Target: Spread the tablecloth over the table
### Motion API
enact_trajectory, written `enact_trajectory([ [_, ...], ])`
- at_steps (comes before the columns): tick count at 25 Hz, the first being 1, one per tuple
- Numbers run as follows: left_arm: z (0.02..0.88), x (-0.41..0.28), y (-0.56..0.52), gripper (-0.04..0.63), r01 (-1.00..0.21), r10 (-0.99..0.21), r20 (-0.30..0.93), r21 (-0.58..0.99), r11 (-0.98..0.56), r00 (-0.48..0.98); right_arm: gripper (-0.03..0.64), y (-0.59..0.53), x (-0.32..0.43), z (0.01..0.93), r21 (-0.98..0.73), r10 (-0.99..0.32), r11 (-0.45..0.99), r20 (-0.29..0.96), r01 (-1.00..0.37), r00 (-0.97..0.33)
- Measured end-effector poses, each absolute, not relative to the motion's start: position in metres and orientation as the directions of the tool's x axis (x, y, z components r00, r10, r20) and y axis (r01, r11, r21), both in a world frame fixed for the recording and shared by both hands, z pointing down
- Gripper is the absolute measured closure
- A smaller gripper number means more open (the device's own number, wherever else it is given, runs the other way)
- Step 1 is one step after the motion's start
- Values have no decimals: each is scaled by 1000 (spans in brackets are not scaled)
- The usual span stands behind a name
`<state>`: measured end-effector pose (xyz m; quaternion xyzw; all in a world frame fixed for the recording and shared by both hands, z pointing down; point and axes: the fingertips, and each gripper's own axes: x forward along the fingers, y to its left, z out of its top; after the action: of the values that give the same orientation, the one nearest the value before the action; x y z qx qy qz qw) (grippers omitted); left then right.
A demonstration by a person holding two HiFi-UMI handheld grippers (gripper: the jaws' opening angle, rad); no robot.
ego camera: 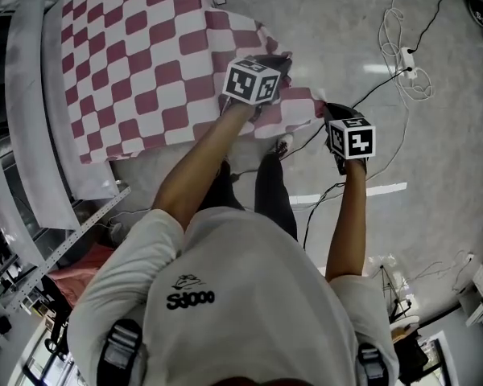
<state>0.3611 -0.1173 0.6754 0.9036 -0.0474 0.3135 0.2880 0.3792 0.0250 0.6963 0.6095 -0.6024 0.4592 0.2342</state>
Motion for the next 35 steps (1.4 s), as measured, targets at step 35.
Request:
enact_trajectory([
  [35,498,193,-205,552,-418,-344,275,286,-862,898,519,-104,301,521,-166,-814,158,536,-973,-223],
])
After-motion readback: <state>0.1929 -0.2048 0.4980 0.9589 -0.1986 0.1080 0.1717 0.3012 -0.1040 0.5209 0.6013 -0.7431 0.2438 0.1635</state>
